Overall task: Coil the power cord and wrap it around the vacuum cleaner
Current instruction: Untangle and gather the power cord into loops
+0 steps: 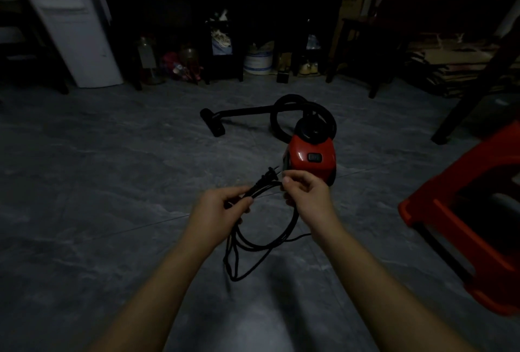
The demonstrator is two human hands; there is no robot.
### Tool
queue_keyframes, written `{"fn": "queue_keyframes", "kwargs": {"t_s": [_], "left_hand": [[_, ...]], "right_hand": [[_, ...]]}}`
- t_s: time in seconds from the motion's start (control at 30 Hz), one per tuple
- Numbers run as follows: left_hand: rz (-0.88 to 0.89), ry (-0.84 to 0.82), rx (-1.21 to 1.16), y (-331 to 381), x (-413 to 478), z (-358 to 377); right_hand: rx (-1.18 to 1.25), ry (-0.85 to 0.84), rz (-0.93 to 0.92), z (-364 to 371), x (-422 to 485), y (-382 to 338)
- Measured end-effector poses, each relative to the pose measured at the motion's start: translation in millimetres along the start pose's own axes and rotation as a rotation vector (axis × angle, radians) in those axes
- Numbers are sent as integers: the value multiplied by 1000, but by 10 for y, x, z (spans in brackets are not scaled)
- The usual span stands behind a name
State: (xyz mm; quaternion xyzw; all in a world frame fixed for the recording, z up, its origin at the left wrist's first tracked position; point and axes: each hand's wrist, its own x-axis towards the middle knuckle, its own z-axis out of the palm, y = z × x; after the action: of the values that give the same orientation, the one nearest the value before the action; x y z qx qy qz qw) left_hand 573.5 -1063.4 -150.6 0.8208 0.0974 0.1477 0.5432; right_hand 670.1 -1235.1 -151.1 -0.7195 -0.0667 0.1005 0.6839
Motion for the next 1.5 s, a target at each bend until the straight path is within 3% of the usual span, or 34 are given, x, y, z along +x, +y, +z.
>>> {"fn": "queue_keyframes", "kwargs": {"t_s": [0.17, 0.47, 0.67, 0.93, 1.13, 1.5], "left_hand": [[12, -21, 169, -68, 26, -77], [-131, -251, 298, -122, 28, -85], [-119, -248, 221, -71, 27, -39], [-297, -120, -97, 53, 31, -27], [-270, -32, -90, 30, 42, -2], [-209, -54, -112, 117, 30, -25]], "right_hand": [[-306, -79, -153, 7, 28, 126], [-416, -173, -185, -15, 17, 64], [-669, -331, -279, 4, -54, 69], [-587, -353, -264, -43, -33, 42], [-519, -408, -235, -44, -50, -3], [-391, -310, -221, -20, -40, -28]]}}
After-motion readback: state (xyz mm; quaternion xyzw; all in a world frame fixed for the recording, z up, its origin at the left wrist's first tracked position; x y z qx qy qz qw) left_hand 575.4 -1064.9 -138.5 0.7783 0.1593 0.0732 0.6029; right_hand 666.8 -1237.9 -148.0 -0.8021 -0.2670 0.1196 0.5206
